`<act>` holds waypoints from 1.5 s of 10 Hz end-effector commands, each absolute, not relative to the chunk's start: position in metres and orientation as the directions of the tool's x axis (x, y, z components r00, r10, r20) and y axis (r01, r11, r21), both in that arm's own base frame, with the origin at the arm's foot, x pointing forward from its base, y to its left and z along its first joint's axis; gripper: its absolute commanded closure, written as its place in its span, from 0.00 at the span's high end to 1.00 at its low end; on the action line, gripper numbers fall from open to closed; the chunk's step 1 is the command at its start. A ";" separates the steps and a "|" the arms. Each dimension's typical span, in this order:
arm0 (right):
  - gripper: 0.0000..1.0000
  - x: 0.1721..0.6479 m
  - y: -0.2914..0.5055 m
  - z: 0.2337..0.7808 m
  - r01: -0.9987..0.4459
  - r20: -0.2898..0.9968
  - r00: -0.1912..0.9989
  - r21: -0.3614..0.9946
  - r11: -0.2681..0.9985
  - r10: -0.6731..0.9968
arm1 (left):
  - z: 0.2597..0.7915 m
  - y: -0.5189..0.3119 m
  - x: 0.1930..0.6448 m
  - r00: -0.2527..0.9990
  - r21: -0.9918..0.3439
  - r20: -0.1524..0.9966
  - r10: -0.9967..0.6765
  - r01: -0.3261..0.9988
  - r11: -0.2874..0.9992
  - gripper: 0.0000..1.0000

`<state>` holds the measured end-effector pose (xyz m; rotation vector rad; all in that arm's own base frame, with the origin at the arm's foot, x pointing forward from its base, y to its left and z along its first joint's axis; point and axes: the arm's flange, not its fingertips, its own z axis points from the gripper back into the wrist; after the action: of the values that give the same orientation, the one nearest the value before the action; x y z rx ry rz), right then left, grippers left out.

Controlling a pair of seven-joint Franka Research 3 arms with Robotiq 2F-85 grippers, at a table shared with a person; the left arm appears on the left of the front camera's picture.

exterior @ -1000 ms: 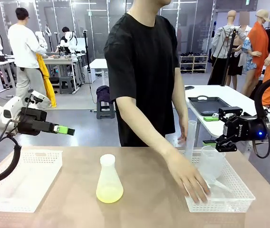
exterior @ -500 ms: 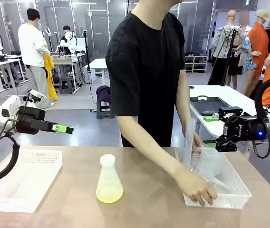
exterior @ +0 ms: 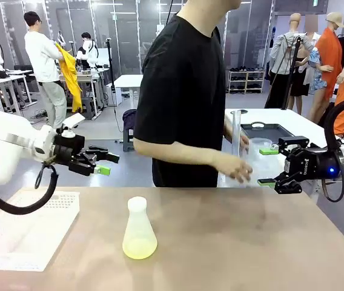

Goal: Prepare the solutions needed for the experiment.
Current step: When the human places the Big flask in the center of the table, pick up the Big flask and place it in the left Organizing basket.

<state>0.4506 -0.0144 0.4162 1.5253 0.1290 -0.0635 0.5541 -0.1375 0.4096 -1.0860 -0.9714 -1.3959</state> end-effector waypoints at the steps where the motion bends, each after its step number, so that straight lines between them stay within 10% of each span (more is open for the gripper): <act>1: 0.84 0.450 -0.014 0.417 0.120 -0.122 0.992 0.992 0.041 0.044 | 0.396 -0.142 0.567 -0.110 0.047 0.947 -0.303 0.977 -0.207 1.00; 7: 0.84 0.450 -0.014 0.417 0.120 -0.122 0.992 0.992 0.041 0.044 | 0.400 -0.142 0.560 -0.065 0.024 0.958 -0.280 0.989 -0.148 1.00; 15: 0.84 0.450 -0.014 0.417 0.120 -0.122 0.992 0.992 0.041 0.044 | 0.337 -0.165 0.598 -0.184 0.047 0.936 -0.299 0.910 -0.412 1.00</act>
<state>0.4506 -0.0145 0.4162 1.5253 0.1290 -0.0636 0.5905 -0.1645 0.3357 -1.1265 -0.8281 -1.6712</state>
